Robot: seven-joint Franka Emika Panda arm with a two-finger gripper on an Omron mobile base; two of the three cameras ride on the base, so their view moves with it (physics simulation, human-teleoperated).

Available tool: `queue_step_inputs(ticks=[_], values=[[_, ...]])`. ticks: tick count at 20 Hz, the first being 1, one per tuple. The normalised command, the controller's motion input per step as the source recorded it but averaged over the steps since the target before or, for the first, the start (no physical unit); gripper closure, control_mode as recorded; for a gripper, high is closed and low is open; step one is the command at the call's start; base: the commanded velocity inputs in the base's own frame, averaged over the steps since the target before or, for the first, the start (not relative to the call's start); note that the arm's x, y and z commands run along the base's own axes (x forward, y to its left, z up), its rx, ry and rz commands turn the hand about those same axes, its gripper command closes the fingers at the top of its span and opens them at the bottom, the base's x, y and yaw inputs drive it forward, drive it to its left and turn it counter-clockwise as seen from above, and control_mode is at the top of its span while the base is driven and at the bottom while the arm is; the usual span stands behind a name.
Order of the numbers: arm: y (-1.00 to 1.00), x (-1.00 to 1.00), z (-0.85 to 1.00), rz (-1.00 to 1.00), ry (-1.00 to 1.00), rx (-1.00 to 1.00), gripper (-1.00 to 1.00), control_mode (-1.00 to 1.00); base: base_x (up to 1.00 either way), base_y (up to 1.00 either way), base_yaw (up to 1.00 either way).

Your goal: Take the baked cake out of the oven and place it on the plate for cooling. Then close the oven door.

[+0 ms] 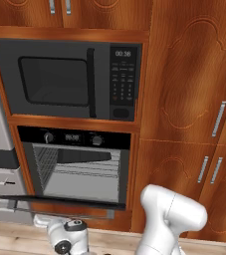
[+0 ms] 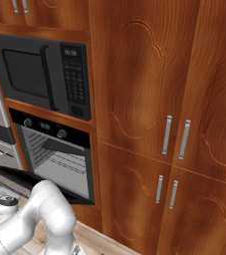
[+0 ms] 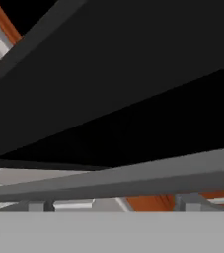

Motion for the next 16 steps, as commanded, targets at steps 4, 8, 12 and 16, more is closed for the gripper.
queue_step_inputs(ticks=[4,8,12,16], values=[[-0.42,0.75,0.13,0.03,-0.06,0.23,-1.00,-1.00,0.00,0.00,0.00],[-0.42,0.75,0.15,0.01,-0.07,0.25,-1.00,-1.00,0.00,0.00,0.00],[-0.42,0.79,0.15,0.00,-0.06,0.25,-1.00,-1.00,0.00,0.00,0.00],[-0.38,0.81,0.14,0.00,-0.01,0.22,-1.00,-1.00,0.00,0.00,0.00]])
